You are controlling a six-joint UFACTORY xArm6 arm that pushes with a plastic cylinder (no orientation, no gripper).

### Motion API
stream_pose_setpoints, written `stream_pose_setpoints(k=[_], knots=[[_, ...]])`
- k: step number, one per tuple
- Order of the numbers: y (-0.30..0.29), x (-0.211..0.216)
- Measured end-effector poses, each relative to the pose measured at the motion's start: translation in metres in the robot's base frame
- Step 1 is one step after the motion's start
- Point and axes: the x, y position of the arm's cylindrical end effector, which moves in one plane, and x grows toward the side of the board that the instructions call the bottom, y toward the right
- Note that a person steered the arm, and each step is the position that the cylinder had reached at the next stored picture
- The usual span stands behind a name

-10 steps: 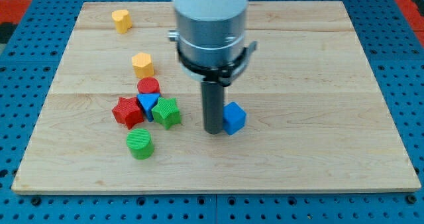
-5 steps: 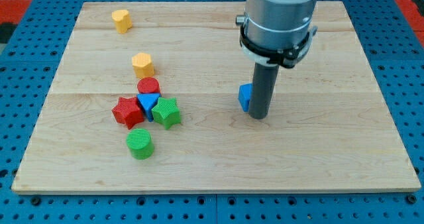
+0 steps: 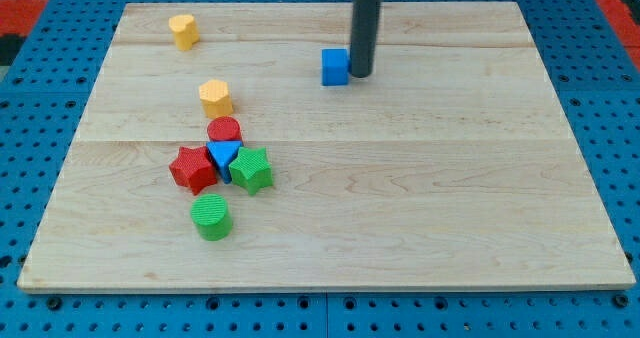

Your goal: Push the blue cube parallel to the right side of yellow heart

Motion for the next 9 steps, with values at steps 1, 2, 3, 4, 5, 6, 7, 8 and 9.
stream_pose_setpoints(k=[1, 2, 3, 4, 5, 6, 7, 8, 9], knots=[[-0.043, 0.005], [-0.09, 0.006], [-0.135, -0.002], [-0.121, -0.015], [-0.08, -0.03], [-0.049, -0.043], [-0.033, -0.032], [-0.035, -0.029], [-0.104, -0.033]])
